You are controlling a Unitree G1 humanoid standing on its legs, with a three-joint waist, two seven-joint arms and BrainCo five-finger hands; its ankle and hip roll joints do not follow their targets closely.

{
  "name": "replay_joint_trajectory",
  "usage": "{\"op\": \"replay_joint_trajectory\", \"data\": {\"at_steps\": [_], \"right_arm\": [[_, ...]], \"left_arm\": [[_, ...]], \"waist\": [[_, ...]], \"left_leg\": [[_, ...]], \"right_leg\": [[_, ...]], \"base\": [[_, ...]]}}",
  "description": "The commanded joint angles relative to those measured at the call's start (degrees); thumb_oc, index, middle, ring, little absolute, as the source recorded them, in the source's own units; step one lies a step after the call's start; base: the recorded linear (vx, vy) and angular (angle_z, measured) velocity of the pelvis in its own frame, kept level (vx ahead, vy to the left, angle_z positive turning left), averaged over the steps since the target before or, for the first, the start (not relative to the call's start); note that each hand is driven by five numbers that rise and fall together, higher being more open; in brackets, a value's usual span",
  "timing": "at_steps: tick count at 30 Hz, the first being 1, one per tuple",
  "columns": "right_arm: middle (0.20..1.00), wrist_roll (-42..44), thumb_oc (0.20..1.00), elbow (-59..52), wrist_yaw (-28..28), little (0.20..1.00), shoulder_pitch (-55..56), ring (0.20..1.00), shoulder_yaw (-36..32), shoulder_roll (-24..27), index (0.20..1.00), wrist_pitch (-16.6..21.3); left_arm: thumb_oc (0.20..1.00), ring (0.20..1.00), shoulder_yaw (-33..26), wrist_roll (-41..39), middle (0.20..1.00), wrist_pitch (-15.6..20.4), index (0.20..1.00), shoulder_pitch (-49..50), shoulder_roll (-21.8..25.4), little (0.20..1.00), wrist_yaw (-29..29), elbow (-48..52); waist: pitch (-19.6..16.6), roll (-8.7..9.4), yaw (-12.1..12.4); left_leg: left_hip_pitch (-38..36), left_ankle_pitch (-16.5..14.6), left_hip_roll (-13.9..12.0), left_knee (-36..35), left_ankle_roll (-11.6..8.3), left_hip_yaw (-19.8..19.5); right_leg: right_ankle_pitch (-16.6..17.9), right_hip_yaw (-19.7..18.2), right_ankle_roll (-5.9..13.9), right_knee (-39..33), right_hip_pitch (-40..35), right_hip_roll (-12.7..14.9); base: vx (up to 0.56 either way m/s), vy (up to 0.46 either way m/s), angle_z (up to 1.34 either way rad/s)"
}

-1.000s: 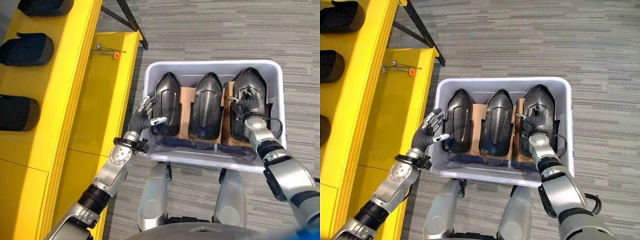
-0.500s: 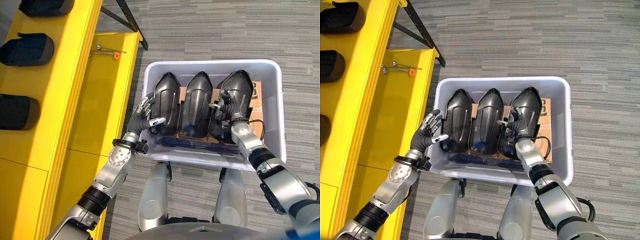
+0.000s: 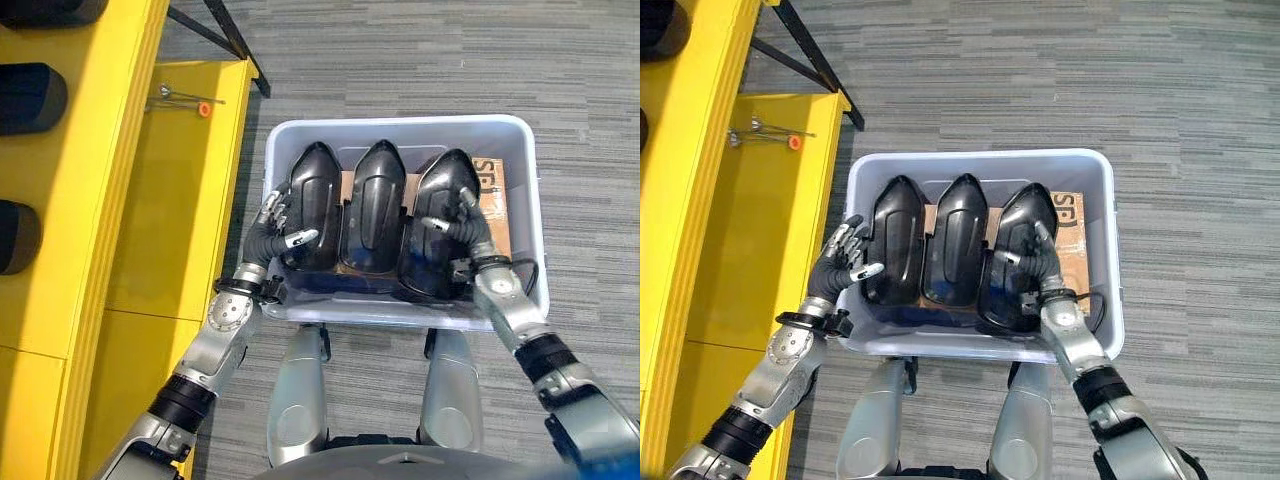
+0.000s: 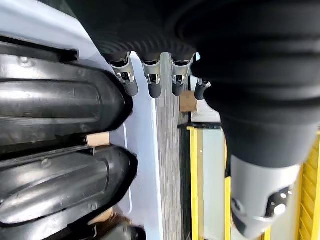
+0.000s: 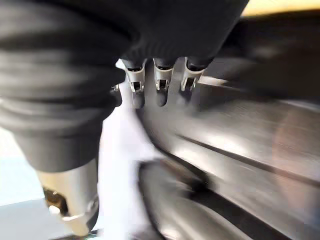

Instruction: Move parts from the plastic box to the shelf.

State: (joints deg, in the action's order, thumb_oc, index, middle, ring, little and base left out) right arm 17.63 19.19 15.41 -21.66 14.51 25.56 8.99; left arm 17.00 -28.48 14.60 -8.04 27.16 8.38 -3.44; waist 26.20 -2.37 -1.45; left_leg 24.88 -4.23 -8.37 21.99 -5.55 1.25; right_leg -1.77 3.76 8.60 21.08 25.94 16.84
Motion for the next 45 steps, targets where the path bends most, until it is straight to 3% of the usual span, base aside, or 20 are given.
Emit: {"op": "replay_joint_trajectory", "data": {"at_steps": [1, 5, 14, 37, 45], "right_arm": [[1.000, -3.3, 1.000, -4.5, 2.7, 1.000, 0.2, 1.000, -3.8, -0.3, 1.000, 5.0], [1.000, -7.9, 1.000, -13.5, 5.2, 1.000, 3.9, 1.000, -8.5, 0.1, 1.000, 6.4], [1.000, -13.4, 1.000, -18.4, 8.1, 1.000, 6.7, 1.000, -9.6, -0.5, 1.000, 6.7], [1.000, -5.4, 1.000, 5.3, 8.6, 1.000, 4.4, 1.000, -3.5, -6.6, 1.000, 1.9], [1.000, -3.6, 1.000, 23.3, 9.9, 1.000, -2.9, 1.000, 0.1, -10.1, 1.000, -0.5]], "left_arm": [[1.000, 1.000, -2.6, 2.8, 1.000, 2.7, 1.000, 0.9, 0.2, 1.000, 1.2, 4.6], [1.000, 1.000, -4.0, 3.5, 1.000, 2.7, 1.000, 2.2, 0.4, 1.000, 1.3, 5.8], [1.000, 1.000, -4.4, 4.4, 1.000, 3.0, 1.000, 3.2, 0.9, 1.000, 2.8, 6.4], [1.000, 1.000, -3.5, 4.1, 1.000, 3.0, 1.000, 3.2, 1.0, 1.000, 3.5, 6.0], [1.000, 1.000, -1.4, 2.5, 1.000, 3.1, 1.000, 2.1, 1.4, 1.000, 3.1, 6.3]], "waist": [[0.4, 0.59, 0.1], [0.1, 1.00, -0.5], [-0.3, 1.38, -1.0], [0.3, 0.97, -0.5], [0.9, 0.13, 0.6]], "left_leg": [[-1.0, -3.9, -2.5, 3.7, -0.56, 2.1], [-0.9, -4.1, -2.7, 3.7, -0.58, 2.0], [-0.8, -4.3, -2.9, 3.7, -0.56, 2.3], [0.1, -4.5, -2.6, 4.7, -0.36, 2.5], [0.6, -4.4, -2.2, 5.3, -0.22, 2.5]], "right_leg": [[-2.6, -0.2, 0.18, 0.3, -5.4, 1.1], [-2.8, -0.2, 0.24, 0.1, -5.5, 0.9], [-2.8, -0.4, 0.31, 0.3, -5.3, 0.7], [-2.1, -1.0, 0.21, 0.3, -4.6, 0.7], [-1.9, -1.0, 0.13, 0.8, -4.3, 0.9]], "base": [[0.01, -0.009, -0.05], [0.02, -0.007, -0.05], [0.01, 0.001, -0.02], [0.00, 0.000, 0.00], [-0.01, 0.005, -0.01]]}}
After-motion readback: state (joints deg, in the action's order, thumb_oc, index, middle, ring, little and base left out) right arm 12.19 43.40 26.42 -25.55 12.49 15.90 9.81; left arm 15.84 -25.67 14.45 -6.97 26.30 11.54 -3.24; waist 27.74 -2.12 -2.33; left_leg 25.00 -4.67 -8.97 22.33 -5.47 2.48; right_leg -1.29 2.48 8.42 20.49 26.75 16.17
